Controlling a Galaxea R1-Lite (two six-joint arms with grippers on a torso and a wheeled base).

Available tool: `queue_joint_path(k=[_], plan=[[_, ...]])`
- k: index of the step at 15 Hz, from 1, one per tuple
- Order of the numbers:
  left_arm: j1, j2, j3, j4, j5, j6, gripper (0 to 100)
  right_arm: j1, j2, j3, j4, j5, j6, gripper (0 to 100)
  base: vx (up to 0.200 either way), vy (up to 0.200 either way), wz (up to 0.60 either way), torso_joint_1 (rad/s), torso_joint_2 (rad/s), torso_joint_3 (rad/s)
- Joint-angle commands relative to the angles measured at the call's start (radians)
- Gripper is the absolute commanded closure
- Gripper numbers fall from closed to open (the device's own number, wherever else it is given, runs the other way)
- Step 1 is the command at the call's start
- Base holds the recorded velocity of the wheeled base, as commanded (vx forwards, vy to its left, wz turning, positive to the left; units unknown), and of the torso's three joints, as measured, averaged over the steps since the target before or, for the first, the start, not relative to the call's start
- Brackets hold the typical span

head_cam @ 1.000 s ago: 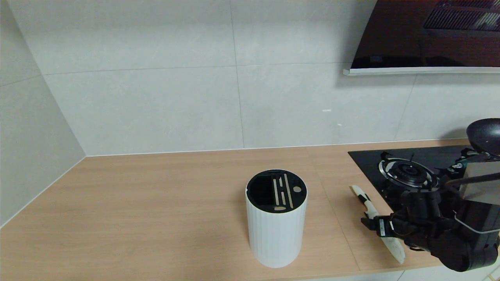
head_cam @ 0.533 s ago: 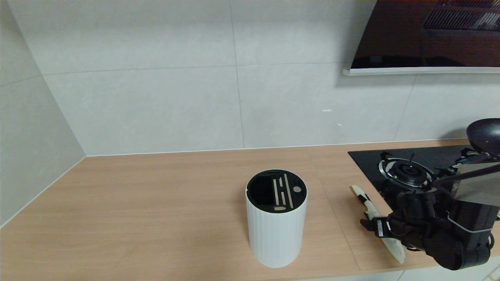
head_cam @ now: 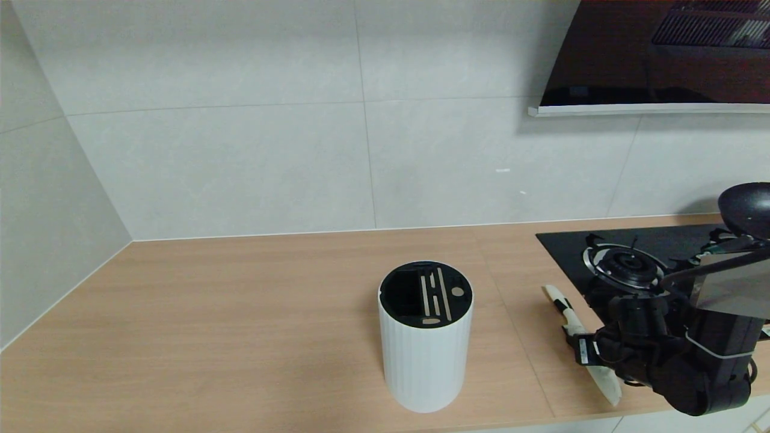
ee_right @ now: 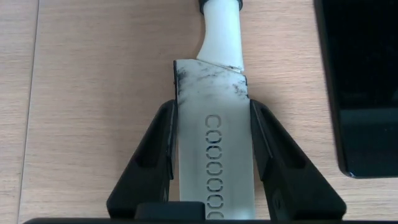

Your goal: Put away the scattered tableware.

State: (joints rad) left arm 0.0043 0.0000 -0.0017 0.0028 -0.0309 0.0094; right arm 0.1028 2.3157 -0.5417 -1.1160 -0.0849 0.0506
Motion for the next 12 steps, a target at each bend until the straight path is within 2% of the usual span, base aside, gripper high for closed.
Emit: queue_joint_path(k=[1, 4, 7, 12], plan=[[0.000, 0.000, 0.000, -0.001, 0.000, 0.000, 0, 0.000, -0.004, 0.000, 0.001, 0.001, 0.002, 100, 0.000, 0.000, 0.00, 0.000, 0.00, 0.000], [0.000, 0.000, 0.000, 0.000, 0.000, 0.000, 0, 0.000, -0.055, 0.003, 0.002, 0.001, 0.006, 100, 0.000, 0.000, 0.00, 0.000, 0.00, 0.000], [0.000, 0.000, 0.000, 0.000, 0.000, 0.000, 0, 0.000, -0.214, 0.031, 0.016, 0.002, 0.009, 100, 0.000, 0.000, 0.00, 0.000, 0.00, 0.000], [0.000, 0.000, 0.000, 0.000, 0.000, 0.000, 0, 0.012, -0.490, 0.045, 0.174, 0.020, 0.040, 100, 0.000, 0.000, 0.00, 0.000, 0.00, 0.000]])
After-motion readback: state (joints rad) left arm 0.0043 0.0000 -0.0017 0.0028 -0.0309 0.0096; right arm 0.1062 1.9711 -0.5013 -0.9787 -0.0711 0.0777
